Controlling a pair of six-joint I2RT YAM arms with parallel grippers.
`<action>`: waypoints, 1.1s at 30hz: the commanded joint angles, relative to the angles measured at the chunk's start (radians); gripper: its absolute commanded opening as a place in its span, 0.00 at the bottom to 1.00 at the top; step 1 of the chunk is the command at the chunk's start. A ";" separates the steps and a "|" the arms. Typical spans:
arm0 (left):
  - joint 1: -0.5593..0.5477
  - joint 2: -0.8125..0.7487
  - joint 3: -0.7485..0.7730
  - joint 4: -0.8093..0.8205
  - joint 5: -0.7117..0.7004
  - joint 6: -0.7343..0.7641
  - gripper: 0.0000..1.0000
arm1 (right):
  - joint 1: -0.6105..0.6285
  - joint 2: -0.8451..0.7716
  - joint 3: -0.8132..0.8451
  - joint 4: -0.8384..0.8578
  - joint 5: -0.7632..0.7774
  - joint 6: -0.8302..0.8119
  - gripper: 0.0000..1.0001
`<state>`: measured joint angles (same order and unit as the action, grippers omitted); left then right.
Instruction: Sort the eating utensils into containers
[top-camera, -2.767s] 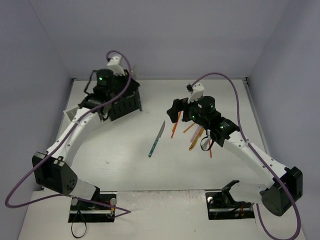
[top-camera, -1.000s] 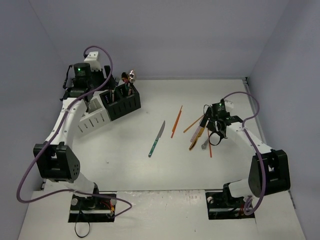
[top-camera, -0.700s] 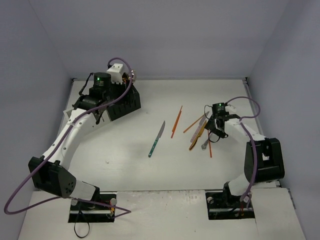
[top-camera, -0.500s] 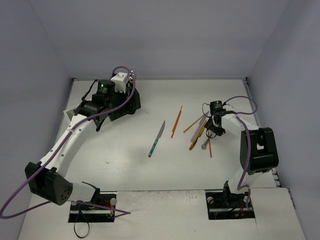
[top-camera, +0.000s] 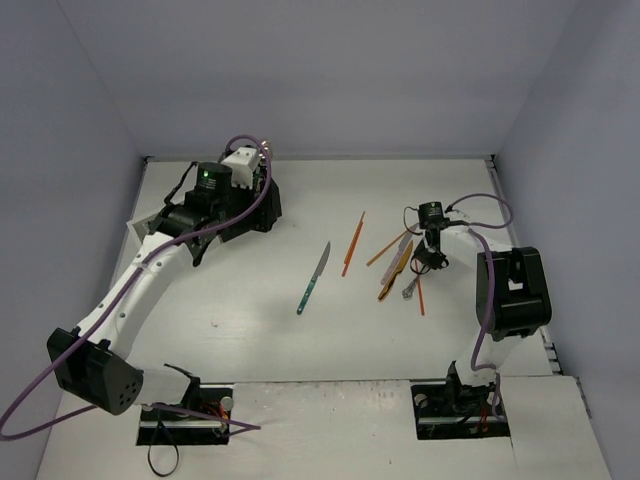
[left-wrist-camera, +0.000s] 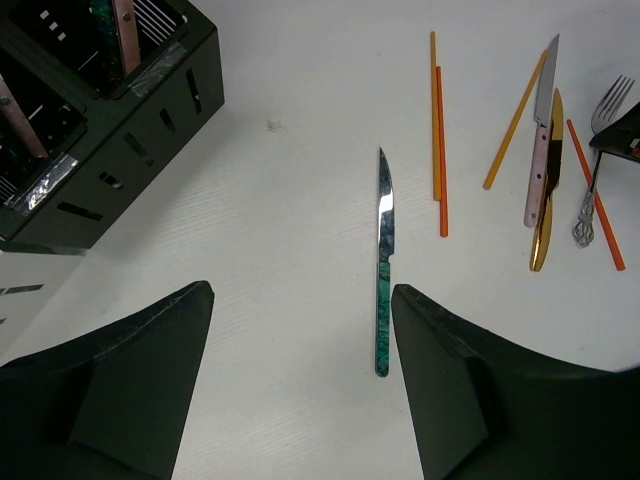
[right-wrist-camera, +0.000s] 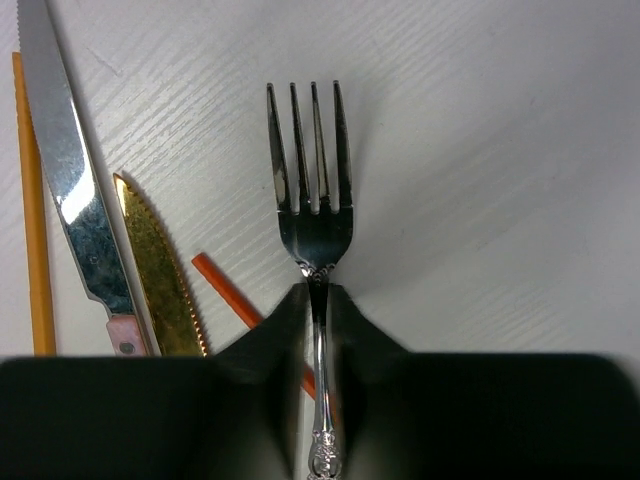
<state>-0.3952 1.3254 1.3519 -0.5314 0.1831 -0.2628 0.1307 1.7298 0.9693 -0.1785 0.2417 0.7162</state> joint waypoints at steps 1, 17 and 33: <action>-0.010 -0.028 0.038 0.029 0.025 -0.015 0.69 | -0.005 -0.028 -0.004 -0.004 0.024 0.001 0.00; -0.070 0.025 0.138 0.224 0.220 -0.213 0.70 | 0.320 -0.495 0.075 0.121 -0.049 -0.312 0.00; -0.277 0.157 0.220 0.412 0.128 -0.195 0.70 | 0.610 -0.608 0.057 0.361 -0.215 -0.473 0.00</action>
<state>-0.6541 1.4982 1.4985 -0.2183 0.3555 -0.4848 0.7162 1.1190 1.0065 0.0601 0.0472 0.2776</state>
